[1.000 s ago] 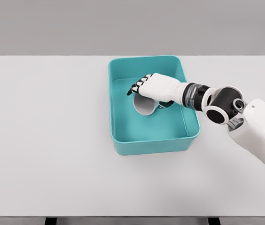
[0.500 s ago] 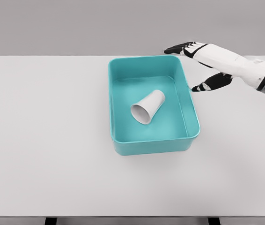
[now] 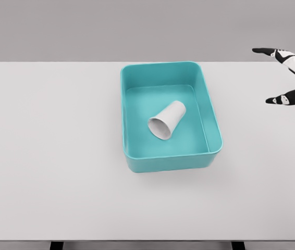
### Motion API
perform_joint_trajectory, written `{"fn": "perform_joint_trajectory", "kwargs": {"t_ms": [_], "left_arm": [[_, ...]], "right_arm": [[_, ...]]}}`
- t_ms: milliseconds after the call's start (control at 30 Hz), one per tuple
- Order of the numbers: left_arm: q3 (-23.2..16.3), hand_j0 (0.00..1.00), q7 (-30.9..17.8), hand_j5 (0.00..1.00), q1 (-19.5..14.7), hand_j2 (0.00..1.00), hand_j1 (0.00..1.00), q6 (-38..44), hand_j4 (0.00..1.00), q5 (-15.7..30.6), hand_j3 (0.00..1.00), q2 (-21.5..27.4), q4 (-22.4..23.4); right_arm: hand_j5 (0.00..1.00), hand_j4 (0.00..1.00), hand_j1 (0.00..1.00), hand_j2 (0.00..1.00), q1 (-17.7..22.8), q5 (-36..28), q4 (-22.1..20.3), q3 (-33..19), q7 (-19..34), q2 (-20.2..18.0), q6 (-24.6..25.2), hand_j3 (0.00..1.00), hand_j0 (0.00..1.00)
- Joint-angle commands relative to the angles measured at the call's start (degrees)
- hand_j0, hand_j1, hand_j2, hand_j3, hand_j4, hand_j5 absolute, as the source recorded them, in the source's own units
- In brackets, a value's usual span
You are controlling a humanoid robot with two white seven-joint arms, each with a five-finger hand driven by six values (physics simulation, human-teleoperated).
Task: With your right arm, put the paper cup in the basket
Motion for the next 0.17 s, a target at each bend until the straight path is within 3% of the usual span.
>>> {"fn": "perform_joint_trajectory", "kwargs": {"t_ms": [0,133], "left_arm": [[0.0,1.0,-0.01,1.0,0.0,1.0,1.0,0.0,1.0,0.0,1.0,0.0,0.0],[0.0,1.0,-0.01,1.0,0.0,1.0,1.0,0.0,1.0,0.0,1.0,0.0,0.0]], "right_arm": [[1.0,1.0,1.0,1.0,0.0,-0.37,0.4,-0.15,-0.03,0.57,0.08,1.0,1.0],[1.0,1.0,1.0,1.0,0.0,-0.28,0.31,-0.15,-0.03,0.57,0.25,1.0,1.0]]}}
